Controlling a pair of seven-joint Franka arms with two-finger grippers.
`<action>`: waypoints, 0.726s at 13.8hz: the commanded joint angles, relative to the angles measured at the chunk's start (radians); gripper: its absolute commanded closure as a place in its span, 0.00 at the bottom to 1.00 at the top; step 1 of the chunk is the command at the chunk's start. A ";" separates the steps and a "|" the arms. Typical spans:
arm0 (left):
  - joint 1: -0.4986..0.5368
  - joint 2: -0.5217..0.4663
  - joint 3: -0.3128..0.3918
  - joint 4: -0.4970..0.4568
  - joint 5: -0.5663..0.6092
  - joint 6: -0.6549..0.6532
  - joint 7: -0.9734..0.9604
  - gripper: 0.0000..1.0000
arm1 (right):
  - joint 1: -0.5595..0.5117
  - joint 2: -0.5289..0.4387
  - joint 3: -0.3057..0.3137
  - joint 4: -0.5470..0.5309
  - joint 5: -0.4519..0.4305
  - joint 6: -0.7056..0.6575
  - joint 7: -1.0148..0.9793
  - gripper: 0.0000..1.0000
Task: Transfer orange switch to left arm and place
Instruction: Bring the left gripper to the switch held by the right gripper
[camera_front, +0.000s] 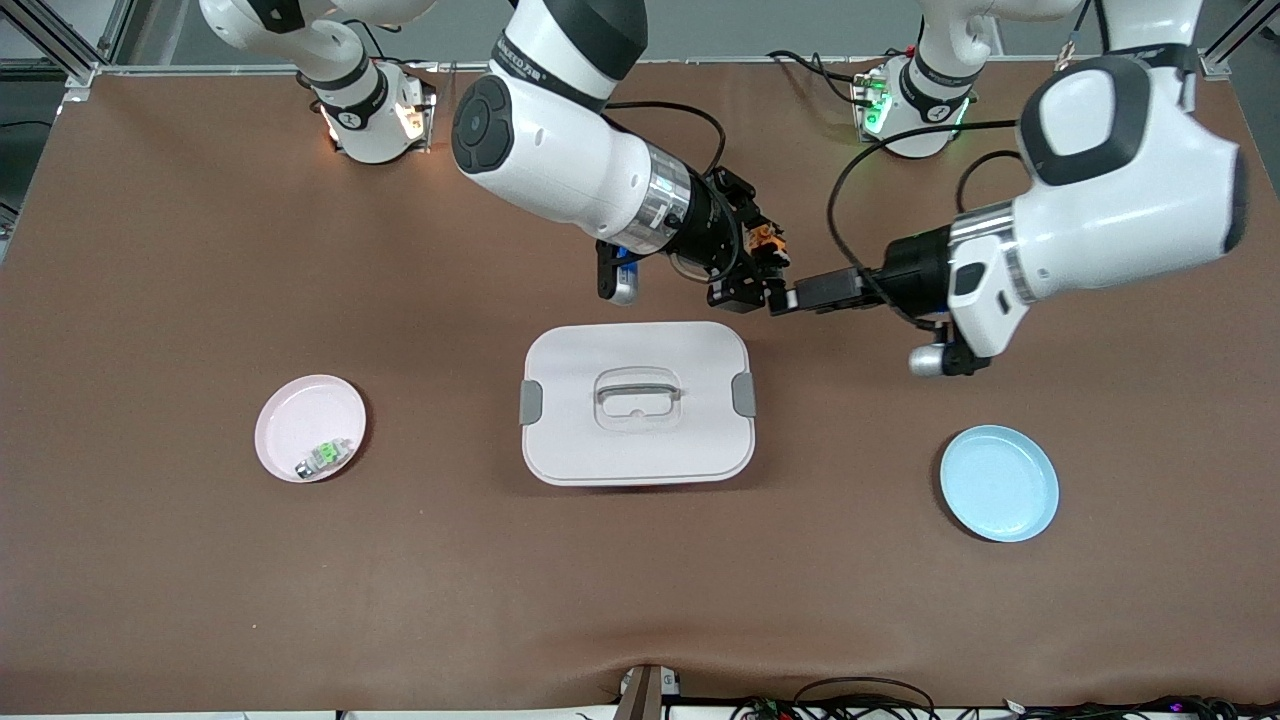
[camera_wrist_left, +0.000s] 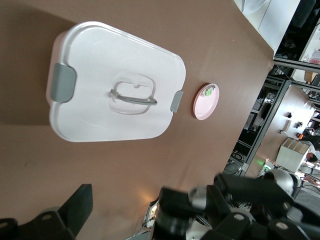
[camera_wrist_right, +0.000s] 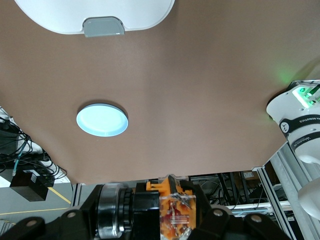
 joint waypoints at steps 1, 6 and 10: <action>0.045 -0.050 -0.004 0.000 0.008 -0.076 0.006 0.00 | -0.009 0.039 -0.006 0.010 0.001 0.002 -0.017 1.00; 0.014 -0.055 -0.016 -0.003 0.010 -0.085 -0.008 0.00 | -0.046 0.057 0.002 0.014 0.017 0.042 0.063 1.00; -0.015 -0.012 -0.022 0.000 0.025 -0.027 0.006 0.00 | -0.058 0.064 0.020 0.017 0.075 0.042 0.091 1.00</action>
